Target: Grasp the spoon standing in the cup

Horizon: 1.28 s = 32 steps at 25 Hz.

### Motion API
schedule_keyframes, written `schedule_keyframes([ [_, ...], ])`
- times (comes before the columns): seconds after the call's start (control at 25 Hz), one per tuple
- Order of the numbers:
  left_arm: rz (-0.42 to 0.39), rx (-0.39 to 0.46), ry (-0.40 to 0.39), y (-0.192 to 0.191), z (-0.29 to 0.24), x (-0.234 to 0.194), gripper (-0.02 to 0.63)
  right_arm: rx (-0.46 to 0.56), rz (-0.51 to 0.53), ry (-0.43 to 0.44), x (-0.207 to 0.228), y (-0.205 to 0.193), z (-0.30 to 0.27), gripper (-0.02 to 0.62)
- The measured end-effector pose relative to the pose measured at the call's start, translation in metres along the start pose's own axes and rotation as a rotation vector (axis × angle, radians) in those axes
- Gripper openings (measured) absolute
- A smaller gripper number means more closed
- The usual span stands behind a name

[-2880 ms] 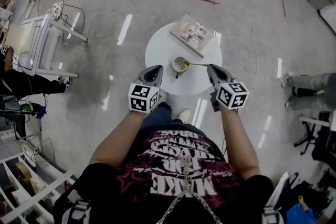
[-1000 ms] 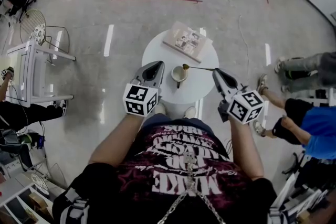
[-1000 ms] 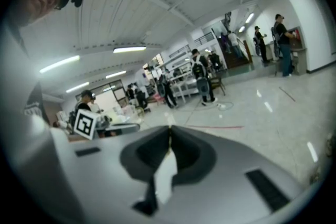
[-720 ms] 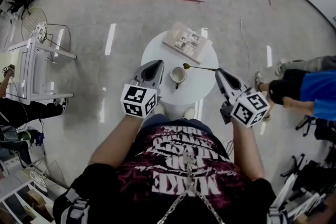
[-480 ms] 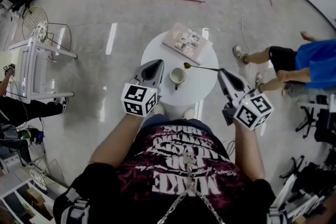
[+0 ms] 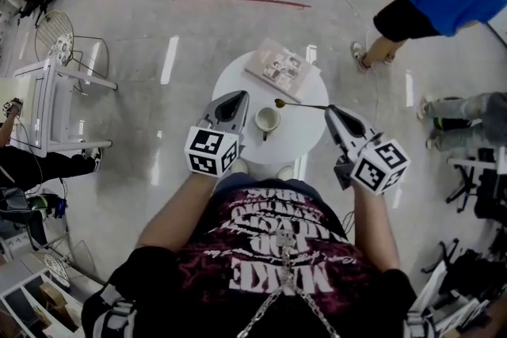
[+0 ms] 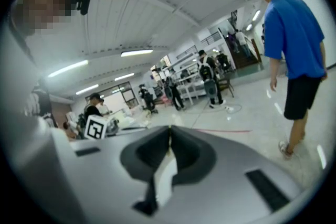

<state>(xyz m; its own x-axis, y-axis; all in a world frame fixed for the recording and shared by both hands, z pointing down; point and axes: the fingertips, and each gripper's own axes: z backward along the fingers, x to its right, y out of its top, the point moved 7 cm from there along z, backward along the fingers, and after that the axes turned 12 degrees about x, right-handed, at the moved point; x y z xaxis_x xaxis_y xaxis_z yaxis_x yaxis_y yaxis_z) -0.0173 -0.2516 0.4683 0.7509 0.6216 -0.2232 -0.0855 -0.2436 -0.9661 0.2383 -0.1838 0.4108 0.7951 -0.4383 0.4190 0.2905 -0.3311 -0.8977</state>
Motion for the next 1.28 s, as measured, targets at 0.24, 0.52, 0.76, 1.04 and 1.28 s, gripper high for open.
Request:
schedule_keyframes([
  [0.24, 0.010, -0.006, 0.012, 0.000, -0.006, -0.003, 0.025, -0.014, -0.003, 0.014, 0.007, 0.004, -0.008, 0.035],
  [0.52, 0.025, -0.026, 0.027, -0.008, -0.009, -0.005, 0.025, -0.077, 0.028, 0.006, 0.018, -0.013, -0.019, 0.035],
  [0.76, 0.040, -0.067, 0.052, -0.028, -0.003, -0.019, 0.025, -0.142, 0.068, -0.031, 0.029, -0.055, -0.036, 0.035],
  [1.04, 0.083, -0.098, 0.097, -0.048, 0.002, -0.028, 0.025, -0.242, 0.095, -0.053, 0.050, -0.109, -0.049, 0.035],
  [1.28, 0.093, -0.097, 0.109, -0.048, 0.014, -0.033, 0.025, -0.266, 0.024, -0.056, 0.058, -0.154, -0.066, 0.035],
])
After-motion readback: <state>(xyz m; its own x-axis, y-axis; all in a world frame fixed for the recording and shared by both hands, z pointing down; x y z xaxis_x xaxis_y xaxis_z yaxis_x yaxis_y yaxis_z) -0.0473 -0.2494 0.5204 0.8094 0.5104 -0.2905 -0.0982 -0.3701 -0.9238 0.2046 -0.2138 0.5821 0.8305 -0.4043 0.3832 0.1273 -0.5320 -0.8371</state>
